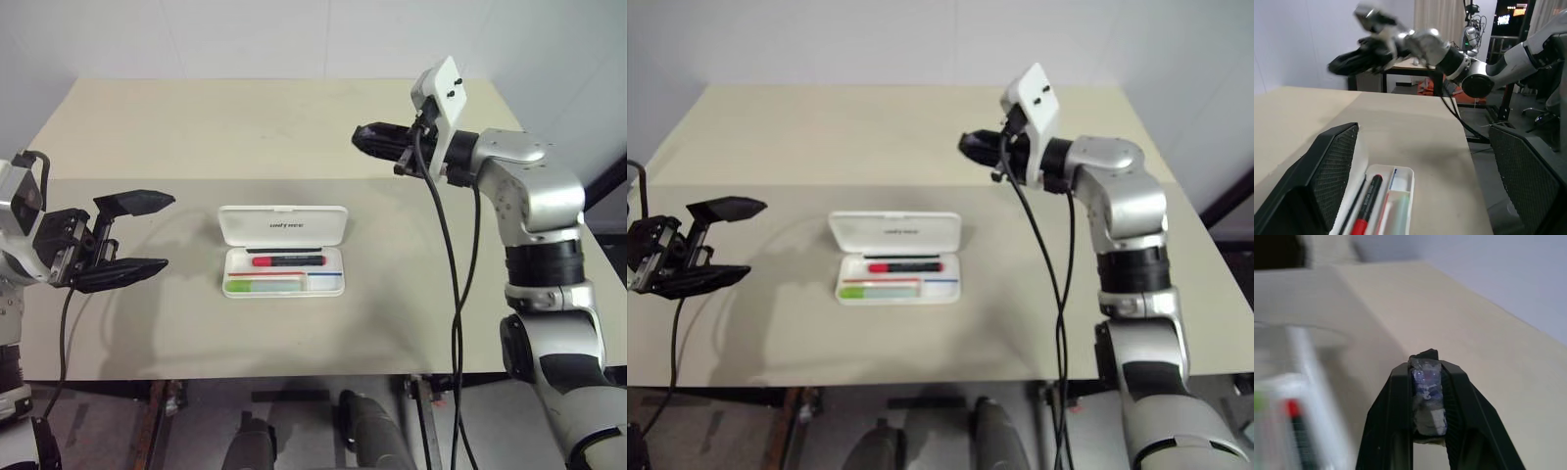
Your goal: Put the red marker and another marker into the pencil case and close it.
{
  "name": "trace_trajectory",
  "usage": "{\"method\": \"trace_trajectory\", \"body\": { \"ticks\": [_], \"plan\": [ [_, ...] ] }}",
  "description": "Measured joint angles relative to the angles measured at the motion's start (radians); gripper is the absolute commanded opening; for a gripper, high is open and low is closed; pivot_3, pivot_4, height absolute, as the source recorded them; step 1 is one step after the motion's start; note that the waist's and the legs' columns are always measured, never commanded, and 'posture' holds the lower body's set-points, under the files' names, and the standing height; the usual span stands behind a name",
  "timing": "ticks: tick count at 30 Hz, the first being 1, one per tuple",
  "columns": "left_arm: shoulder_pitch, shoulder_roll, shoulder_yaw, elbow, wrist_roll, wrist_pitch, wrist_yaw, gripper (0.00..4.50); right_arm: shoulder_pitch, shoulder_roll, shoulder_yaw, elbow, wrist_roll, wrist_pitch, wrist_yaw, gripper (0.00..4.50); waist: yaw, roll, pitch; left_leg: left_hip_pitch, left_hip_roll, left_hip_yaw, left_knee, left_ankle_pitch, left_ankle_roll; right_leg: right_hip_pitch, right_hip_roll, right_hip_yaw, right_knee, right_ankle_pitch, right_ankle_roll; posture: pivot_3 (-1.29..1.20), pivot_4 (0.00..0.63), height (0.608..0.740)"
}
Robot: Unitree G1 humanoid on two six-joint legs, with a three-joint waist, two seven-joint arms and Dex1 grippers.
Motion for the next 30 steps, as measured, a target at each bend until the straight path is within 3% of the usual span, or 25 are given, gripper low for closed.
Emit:
{"method": "trace_trajectory", "body": {
  "ticks": [4, 9, 22, 30],
  "plan": [
    [0.037, -0.004, 0.005, -0.005, 0.000, 0.000, 0.000, 4.50, 0.195, -0.137, 0.109, -0.203, 0.047, 0.058, 0.100, 0.42, 0.015, -0.001, 0.000, 0.000, 0.000, 0.000, 0.002, -0.001, 0.001, 0.002, 0.000, -0.001, -0.003, 0.000, 0.000, 0.00, 0.150, 0.740],
    [0.041, -0.008, 0.003, -0.021, 0.000, 0.000, 0.001, 4.50, 0.241, -0.139, 0.150, -0.232, 0.054, 0.063, 0.093, 0.42, 0.012, -0.001, 0.000, 0.001, 0.000, 0.002, 0.003, -0.001, 0.002, 0.002, 0.000, 0.001, -0.004, 0.000, 0.000, 0.00, 0.150, 0.740],
    [0.163, -0.021, 0.002, -0.074, 0.021, -0.048, -0.001, 4.50, 0.268, -0.011, 0.342, -0.153, -0.072, -0.046, 0.013, 0.42, 0.005, -0.002, 0.000, 0.001, 0.000, 0.001, 0.002, -0.001, 0.002, 0.001, 0.000, 0.000, -0.001, 0.000, 0.000, 0.00, 0.150, 0.740],
    [0.213, -0.020, 0.026, -0.035, 0.041, -0.152, -0.001, 4.50, 0.267, 0.027, 0.368, -0.134, -0.107, -0.054, -0.009, 0.42, 0.006, -0.002, 0.000, 0.001, 0.000, 0.001, 0.002, -0.001, 0.002, 0.002, 0.000, 0.000, -0.002, 0.000, 0.000, 0.00, 0.150, 0.740]
  ]
}}
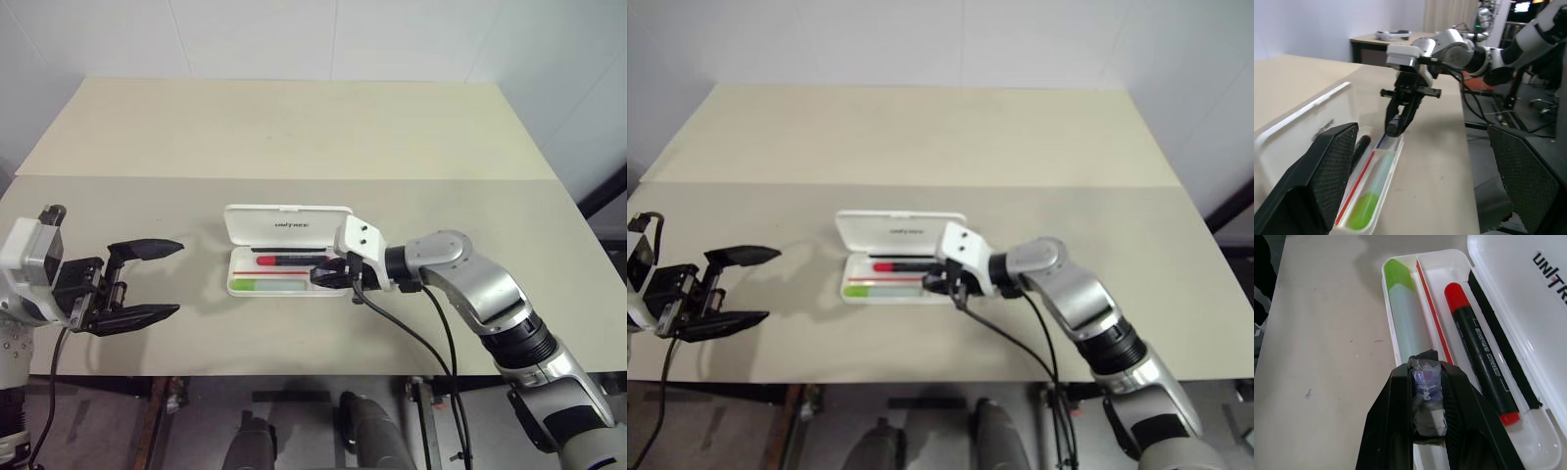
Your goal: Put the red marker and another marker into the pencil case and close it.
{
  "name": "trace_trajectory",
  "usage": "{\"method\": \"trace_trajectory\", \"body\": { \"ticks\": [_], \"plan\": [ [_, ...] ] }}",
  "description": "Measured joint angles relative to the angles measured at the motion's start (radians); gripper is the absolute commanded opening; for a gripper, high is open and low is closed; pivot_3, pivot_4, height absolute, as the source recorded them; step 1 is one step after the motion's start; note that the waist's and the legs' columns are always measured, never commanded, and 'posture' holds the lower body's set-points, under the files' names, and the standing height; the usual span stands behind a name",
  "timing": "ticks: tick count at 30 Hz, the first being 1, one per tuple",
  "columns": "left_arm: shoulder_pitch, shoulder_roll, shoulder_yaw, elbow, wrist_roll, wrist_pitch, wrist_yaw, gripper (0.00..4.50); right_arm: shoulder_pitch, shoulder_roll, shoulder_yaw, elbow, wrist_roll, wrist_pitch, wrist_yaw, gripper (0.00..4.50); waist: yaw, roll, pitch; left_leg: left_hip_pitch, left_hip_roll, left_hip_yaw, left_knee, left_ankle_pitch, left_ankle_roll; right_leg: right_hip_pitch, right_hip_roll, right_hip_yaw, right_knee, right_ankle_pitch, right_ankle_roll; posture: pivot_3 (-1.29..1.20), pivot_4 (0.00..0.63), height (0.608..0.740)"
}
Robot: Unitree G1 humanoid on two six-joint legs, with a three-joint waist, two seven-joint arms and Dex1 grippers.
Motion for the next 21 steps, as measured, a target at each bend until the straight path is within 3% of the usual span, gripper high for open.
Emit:
{"method": "trace_trajectory", "body": {
  "ticks": [8, 20, 21],
  "plan": [
    [0.007, 0.000, 0.003, 0.002, 0.003, -0.031, 0.000, 4.50, -0.008, 0.034, 0.007, 0.109, -0.045, -0.062, 0.002, 0.42, -0.001, 0.000, 0.000, 0.000, 0.000, 0.000, 0.000, 0.000, 0.000, 0.000, 0.000, 0.000, 0.000, 0.000, 0.000, 0.00, 0.150, 0.740],
    [0.005, 0.000, 0.003, 0.002, 0.003, -0.034, 0.001, 4.50, -0.019, 0.011, 0.012, 0.099, -0.063, -0.076, 0.070, 4.49, -0.001, 0.000, 0.000, 0.000, 0.000, 0.000, 0.000, 0.000, 0.000, 0.000, 0.000, 0.000, 0.000, 0.000, 0.000, 0.00, 0.150, 0.740],
    [0.005, 0.000, 0.003, 0.001, 0.003, -0.034, 0.001, 4.50, -0.019, 0.007, 0.010, 0.087, -0.060, -0.072, 0.074, 4.49, -0.001, 0.000, 0.000, 0.000, 0.000, 0.000, 0.000, 0.000, 0.000, 0.000, 0.000, 0.000, 0.000, 0.000, 0.000, 0.00, 0.150, 0.740]
  ]
}}
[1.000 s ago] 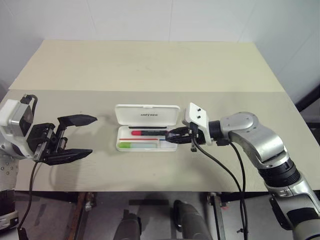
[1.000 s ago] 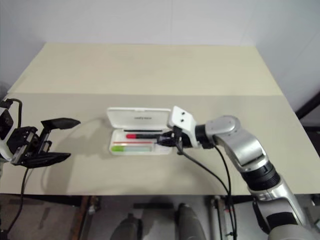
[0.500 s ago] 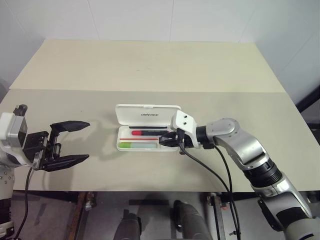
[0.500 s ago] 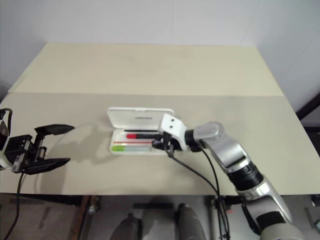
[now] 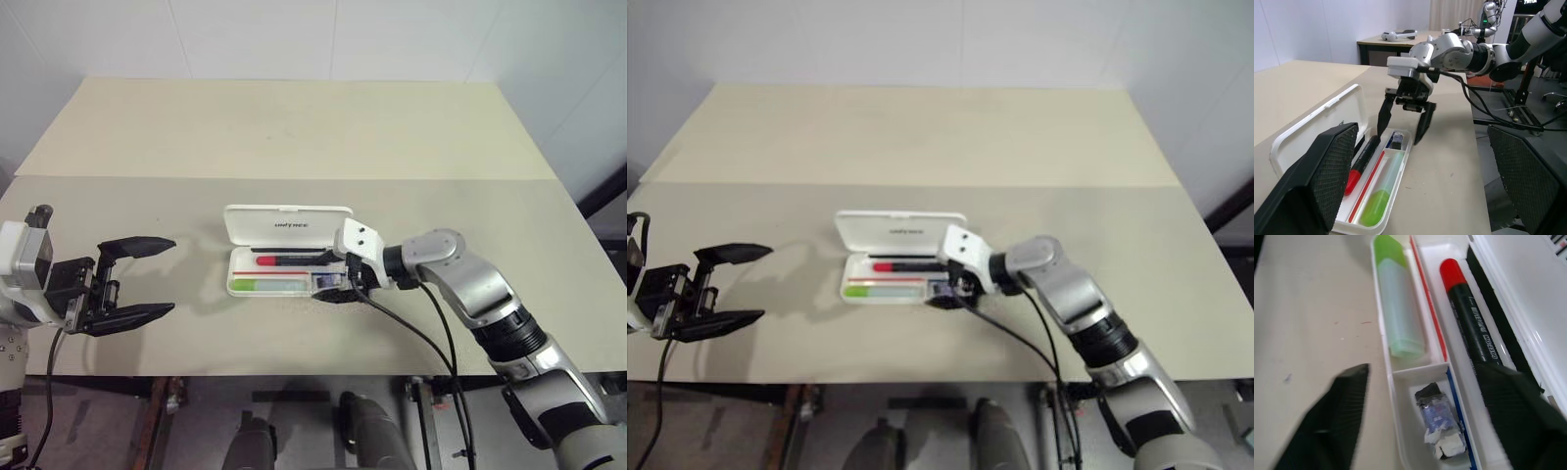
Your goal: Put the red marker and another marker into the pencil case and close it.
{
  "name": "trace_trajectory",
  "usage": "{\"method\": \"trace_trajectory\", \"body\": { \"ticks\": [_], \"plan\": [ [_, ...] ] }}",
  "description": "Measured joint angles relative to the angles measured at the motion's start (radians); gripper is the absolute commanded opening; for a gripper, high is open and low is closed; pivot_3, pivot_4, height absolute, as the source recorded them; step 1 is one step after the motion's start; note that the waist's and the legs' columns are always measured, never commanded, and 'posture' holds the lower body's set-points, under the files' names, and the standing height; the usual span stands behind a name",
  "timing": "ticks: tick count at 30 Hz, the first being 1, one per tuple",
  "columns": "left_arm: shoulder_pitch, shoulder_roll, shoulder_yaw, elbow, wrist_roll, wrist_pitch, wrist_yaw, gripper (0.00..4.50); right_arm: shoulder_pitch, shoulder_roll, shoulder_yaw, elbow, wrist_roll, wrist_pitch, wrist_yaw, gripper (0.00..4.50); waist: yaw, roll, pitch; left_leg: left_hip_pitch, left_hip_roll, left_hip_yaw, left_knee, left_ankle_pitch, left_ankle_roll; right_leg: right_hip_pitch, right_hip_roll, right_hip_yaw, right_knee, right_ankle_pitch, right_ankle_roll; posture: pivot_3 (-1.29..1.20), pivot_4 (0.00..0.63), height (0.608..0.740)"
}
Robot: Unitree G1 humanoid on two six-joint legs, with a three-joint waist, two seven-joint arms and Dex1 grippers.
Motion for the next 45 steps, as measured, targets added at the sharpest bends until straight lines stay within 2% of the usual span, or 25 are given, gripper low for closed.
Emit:
{"method": "trace_trajectory", "body": {
  "ticks": [7, 16, 24, 30, 34, 37, 38, 45],
  "plan": [
    [-0.010, 0.000, -0.001, -0.001, 0.000, 0.000, 0.001, 4.50, 0.002, -0.015, -0.035, -0.074, 0.041, 0.045, 0.001, 4.49, 0.000, 0.000, 0.000, 0.000, 0.000, 0.000, 0.000, 0.000, 0.000, 0.000, 0.000, 0.000, 0.000, 0.000, 0.000, 0.00, 0.150, 0.740],
    [-0.029, -0.008, -0.002, 0.003, 0.059, -0.010, 0.106, 4.50, 0.046, -0.113, -0.122, -0.179, 0.119, 0.080, 0.016, 4.49, 0.007, 0.000, 0.000, 0.000, 0.000, 0.000, 0.000, 0.000, 0.001, 0.000, 0.000, 0.000, -0.001, 0.000, 0.000, 0.00, 0.150, 0.740],
    [-0.098, -0.028, -0.007, 0.039, 0.072, -0.019, 0.154, 4.50, 0.046, -0.121, -0.167, -0.182, 0.145, 0.075, 0.001, 4.49, 0.009, 0.000, 0.000, 0.000, 0.000, 0.000, 0.001, 0.000, 0.001, 0.000, 0.000, 0.000, -0.002, 0.000, 0.000, 0.00, 0.150, 0.740],
    [-0.181, -0.027, -0.013, 0.156, 0.129, -0.062, 0.179, 2.59, 0.094, -0.105, -0.336, -0.182, 0.197, -0.019, -0.045, 4.50, 0.023, 0.000, 0.000, 0.000, 0.000, 0.000, 0.000, 0.000, 0.001, 0.000, 0.000, 0.000, -0.001, 0.000, 0.000, 0.00, 0.150, 0.740],
    [-0.266, -0.028, -0.039, 0.300, 0.195, -0.130, 0.187, 1.25, 0.189, -0.148, -0.343, -0.183, 0.198, -0.058, -0.022, 4.50, 0.029, 0.000, 0.000, -0.001, 0.000, 0.000, 0.000, 0.000, 0.001, 0.000, 0.000, -0.001, -0.002, 0.001, 0.001, 0.00, 0.150, 0.740],
    [-0.342, -0.037, -0.057, 0.392, 0.218, -0.164, 0.185, 0.17, 0.206, -0.164, -0.351, -0.185, 0.197, -0.077, -0.022, 4.50, 0.026, 0.000, 0.000, -0.001, 0.000, 0.001, 0.001, 0.000, 0.001, 0.000, 0.000, 0.000, -0.002, 0.001, 0.002, 0.00, 0.150, 0.740],
    [-0.360, -0.038, -0.062, 0.410, 0.223, -0.172, 0.185, 0.01, 0.210, -0.164, -0.353, -0.186, 0.197, -0.080, -0.022, 4.50, 0.024, -0.001, 0.000, -0.001, 0.000, 0.001, 0.001, 0.000, 0.001, 0.000, 0.000, -0.001, -0.002, 0.001, 0.002, 0.00, 0.150, 0.740],
    [-0.549, -0.064, -0.114, 0.708, 0.323, -0.296, 0.175, 0.01, 0.276, -0.179, -0.384, -0.207, 0.220, -0.121, -0.022, 4.50, 0.026, -0.001, 0.000, -0.001, -0.001, 0.001, 0.001, 0.000, 0.001, 0.001, 0.000, -0.001, -0.001, 0.001, 0.002, 0.00, 0.150, 0.740]
  ]
}}
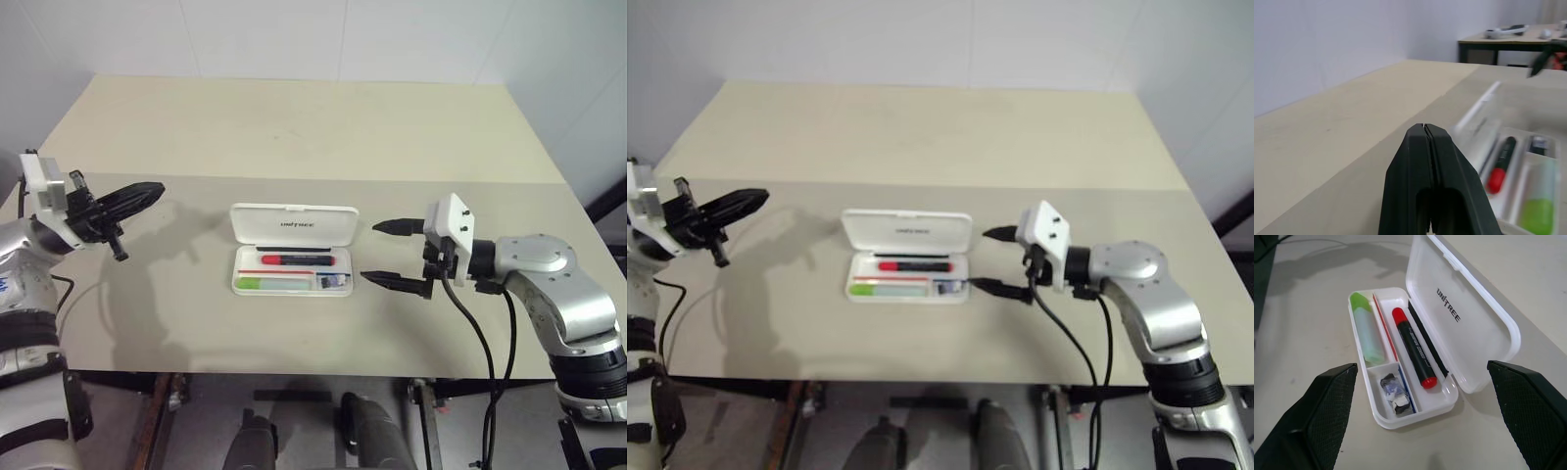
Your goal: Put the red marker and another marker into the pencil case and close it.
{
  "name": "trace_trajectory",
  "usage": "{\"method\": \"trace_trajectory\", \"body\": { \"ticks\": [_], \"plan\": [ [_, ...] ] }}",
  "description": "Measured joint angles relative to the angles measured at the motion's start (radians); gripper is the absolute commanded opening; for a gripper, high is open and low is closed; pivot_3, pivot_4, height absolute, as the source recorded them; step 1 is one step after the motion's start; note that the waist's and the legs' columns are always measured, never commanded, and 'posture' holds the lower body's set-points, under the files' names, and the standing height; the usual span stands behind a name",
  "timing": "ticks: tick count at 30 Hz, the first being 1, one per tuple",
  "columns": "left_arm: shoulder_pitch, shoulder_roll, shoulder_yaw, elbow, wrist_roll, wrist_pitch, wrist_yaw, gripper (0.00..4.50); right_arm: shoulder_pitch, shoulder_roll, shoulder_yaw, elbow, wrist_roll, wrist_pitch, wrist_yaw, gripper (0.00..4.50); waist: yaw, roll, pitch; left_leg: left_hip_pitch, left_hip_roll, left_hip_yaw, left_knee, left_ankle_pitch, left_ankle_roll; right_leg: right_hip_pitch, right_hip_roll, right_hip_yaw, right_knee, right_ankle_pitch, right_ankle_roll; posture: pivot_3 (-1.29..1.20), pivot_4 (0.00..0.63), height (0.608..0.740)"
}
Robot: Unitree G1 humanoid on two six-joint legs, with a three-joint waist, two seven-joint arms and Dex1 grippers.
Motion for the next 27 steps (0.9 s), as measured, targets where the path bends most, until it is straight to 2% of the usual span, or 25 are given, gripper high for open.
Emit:
{"method": "trace_trajectory", "body": {
  "ticks": [10, 14, 23, 27],
  "plan": [
    [-0.198, -0.075, -0.055, 0.319, 0.097, -0.027, -0.002, 0.01, 0.117, -0.006, -0.058, -0.018, 0.005, -0.072, -0.022, 4.50, 0.002, -0.001, 0.000, -0.001, 0.000, 0.000, 0.000, 0.000, 0.000, 0.000, 0.000, 0.000, 0.000, 0.000, 0.001, 0.00, 0.150, 0.740],
    [-0.264, -0.090, -0.082, 0.422, 0.141, 0.029, 0.012, 0.01, 0.158, -0.005, -0.089, -0.024, 0.011, -0.113, -0.034, 4.50, 0.000, -0.001, 0.000, 0.000, 0.000, 0.000, 0.001, 0.000, 0.000, 0.000, 0.000, 0.000, 0.000, 0.000, 0.001, 0.00, 0.150, 0.740],
    [-0.361, -0.151, -0.087, 0.544, 0.182, 0.162, 0.036, 0.01, 0.271, 0.027, -0.165, -0.063, 0.055, -0.199, -0.061, 4.50, 0.001, -0.002, 0.000, 0.000, 0.000, 0.000, 0.001, 0.000, 0.000, 0.001, 0.000, 0.000, 0.001, 0.000, 0.001, 0.00, 0.150, 0.740],
    [-0.388, -0.186, -0.080, 0.550, 0.186, 0.191, 0.037, 0.01, 0.322, 0.078, -0.215, -0.092, 0.102, -0.235, -0.091, 4.50, 0.002, -0.002, -0.001, 0.000, -0.001, 0.000, 0.001, 0.000, 0.000, 0.001, 0.000, 0.000, 0.001, 0.000, 0.001, 0.00, 0.150, 0.740]
  ]
}}
